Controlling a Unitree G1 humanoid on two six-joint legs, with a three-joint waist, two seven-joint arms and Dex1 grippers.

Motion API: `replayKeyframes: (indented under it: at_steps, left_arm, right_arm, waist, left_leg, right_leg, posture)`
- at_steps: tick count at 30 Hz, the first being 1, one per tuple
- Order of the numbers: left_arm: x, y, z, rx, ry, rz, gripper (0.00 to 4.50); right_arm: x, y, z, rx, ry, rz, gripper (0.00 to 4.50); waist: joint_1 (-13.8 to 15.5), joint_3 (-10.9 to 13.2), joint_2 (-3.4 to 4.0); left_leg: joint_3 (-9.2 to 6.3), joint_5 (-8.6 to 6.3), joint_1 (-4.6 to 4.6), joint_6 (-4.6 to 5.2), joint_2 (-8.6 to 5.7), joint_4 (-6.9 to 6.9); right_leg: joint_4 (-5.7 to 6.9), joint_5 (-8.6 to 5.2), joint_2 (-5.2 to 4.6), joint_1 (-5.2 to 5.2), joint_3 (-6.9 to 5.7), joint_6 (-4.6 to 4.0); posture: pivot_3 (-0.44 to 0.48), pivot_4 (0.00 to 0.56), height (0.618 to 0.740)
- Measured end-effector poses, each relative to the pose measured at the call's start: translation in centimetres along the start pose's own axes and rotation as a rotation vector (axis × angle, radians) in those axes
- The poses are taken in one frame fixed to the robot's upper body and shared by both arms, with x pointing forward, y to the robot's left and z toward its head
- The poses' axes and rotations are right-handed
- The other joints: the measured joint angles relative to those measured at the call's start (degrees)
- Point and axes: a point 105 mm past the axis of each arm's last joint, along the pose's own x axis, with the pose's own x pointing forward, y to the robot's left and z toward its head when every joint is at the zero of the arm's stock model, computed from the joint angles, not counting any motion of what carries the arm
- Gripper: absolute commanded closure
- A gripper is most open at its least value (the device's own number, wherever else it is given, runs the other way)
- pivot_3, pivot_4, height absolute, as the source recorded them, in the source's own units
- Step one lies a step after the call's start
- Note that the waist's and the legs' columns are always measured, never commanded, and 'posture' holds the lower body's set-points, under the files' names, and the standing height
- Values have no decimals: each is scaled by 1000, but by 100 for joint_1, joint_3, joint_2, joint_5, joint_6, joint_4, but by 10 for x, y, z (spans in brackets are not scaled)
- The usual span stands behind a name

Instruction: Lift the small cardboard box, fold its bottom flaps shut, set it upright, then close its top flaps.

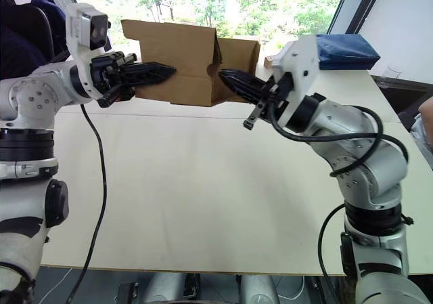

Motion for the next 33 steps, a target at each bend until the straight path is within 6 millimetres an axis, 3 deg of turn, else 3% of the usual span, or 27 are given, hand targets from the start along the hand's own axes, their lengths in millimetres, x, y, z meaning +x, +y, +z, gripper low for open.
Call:
replayKeyframes:
  at_steps: [5,10,13,19,27,33]
  left_arm:
    - [-2,1,1,-4,-10,9,4500]
    - [-4,1,4,-2,-35,10,4500]
    - [0,1,3,-7,-41,0,4500]
    - [4,-3,4,-11,-42,-18,4500]
    - [8,-6,5,-6,-46,-30,4500]
    - [6,-4,-2,-29,-47,-21,4500]
  right_arm:
    - [-23,0,-5,63,73,-1,4476]
    - [-38,15,-32,138,205,37,4476]
    - [-34,18,-39,119,226,35,4476]
    - [-19,3,-34,46,166,-39,4476]
    - [4,8,-20,93,24,-22,4476]
    - [9,12,-16,129,-18,-4,4476]
  waist:
    - [9,0,-1]
    - [2,0,-2]
    - [-8,0,-2]
    - [2,1,-1]
    - [-2,1,-2]
    - [5,1,-1]
  left_leg:
    - [0,0,0,0,1,0]
    - [0,0,2,1,1,0]
    - [0,0,3,0,0,0]
    - [0,0,1,0,0,0]
    - [-1,0,1,0,0,0]
    - [-1,0,1,0,1,1]
  right_leg:
    - [-1,0,-1,2,0,0]
    - [-1,0,-1,2,1,0]
    - [0,0,2,1,1,0]
    - [-1,-1,1,0,1,1]
    - [1,0,1,0,1,1]
    - [0,0,-1,1,0,1]
  posture:
    - [0,150,740]
    - [0,150,740]
    - [0,150,740]
    - [0,150,740]
    - [0,150,740]
    - [0,150,740]
